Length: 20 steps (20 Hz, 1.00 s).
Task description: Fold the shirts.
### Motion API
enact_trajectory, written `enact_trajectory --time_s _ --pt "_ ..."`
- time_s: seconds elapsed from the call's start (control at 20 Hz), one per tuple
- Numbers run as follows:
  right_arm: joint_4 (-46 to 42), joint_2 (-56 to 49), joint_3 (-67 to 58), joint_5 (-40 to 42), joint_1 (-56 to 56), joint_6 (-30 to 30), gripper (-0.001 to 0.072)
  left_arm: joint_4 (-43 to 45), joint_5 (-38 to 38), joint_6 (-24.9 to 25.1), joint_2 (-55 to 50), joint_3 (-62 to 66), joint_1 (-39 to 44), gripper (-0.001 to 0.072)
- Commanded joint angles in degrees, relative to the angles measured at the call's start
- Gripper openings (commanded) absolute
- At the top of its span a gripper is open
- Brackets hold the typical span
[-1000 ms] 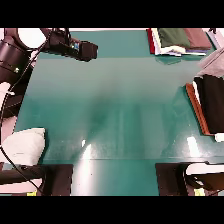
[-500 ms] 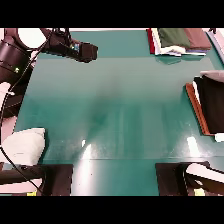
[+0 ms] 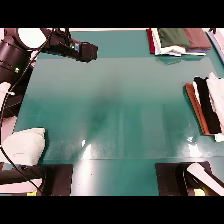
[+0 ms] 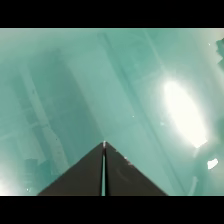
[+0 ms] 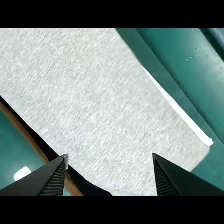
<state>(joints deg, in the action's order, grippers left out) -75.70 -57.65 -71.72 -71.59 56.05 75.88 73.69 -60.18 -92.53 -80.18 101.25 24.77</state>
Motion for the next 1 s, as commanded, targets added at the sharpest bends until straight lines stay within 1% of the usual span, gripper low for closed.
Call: enact_trajectory --time_s 0.0,0.1,0.2,0.35,0.4,0.45,0.5,0.55,0.6,0.65,0.75,0.95 --pt "5.64 3.58 1.33 3.96 -2.89 0.17 0.0607 -0.20 0.28 -0.04 -0.04 0.00 0.00 0.0024" --pt "13.49 4.07 1.33 3.96 -8.33 0.17 0.0606 -0.15 0.35 -0.04 -0.04 0.00 0.00 0.0024" --pt "18.14 3.76 1.36 2.84 -16.74 0.17 0.0605 -0.17 0.39 -0.02 -0.04 0.00 0.00 0.0024" --pt "18.60 2.86 1.36 3.67 -33.09 0.17 0.0590 -0.22 1.55 -0.04 -0.04 0.00 0.00 0.0024" --pt "18.62 2.56 1.36 4.85 -38.40 0.15 0.0590 -0.20 1.88 -0.04 -0.04 0.00 0.00 0.0024" --pt "18.60 2.29 1.33 6.23 -42.86 0.15 0.0574 -0.20 2.36 -0.04 -0.04 0.00 0.00 0.0024" --pt "18.53 2.21 1.33 7.85 -47.30 0.15 0.0493 -0.22 2.99 -0.04 -0.04 0.00 0.00 0.0024" --pt "18.53 2.27 1.33 9.46 -51.04 0.13 0.0374 -0.22 3.56 -0.04 -0.04 0.00 0.00 0.0024" --pt "18.53 2.43 1.33 11.02 -54.42 0.11 0.0132 -0.22 4.46 -0.04 -0.04 0.00 0.00 0.0024" --pt "18.51 2.62 1.33 12.26 -56.92 0.07 0.0015 -0.22 5.14 -0.04 -0.04 0.00 0.00 0.0024" --pt "18.56 2.75 1.33 14.27 -60.41 0.07 0.0015 -0.22 6.25 -0.04 -0.04 0.00 0.00 0.0024" --pt "18.73 2.75 1.33 14.27 -62.47 0.13 0.0015 -0.22 8.31 -0.02 -0.04 0.00 0.00 0.0024"
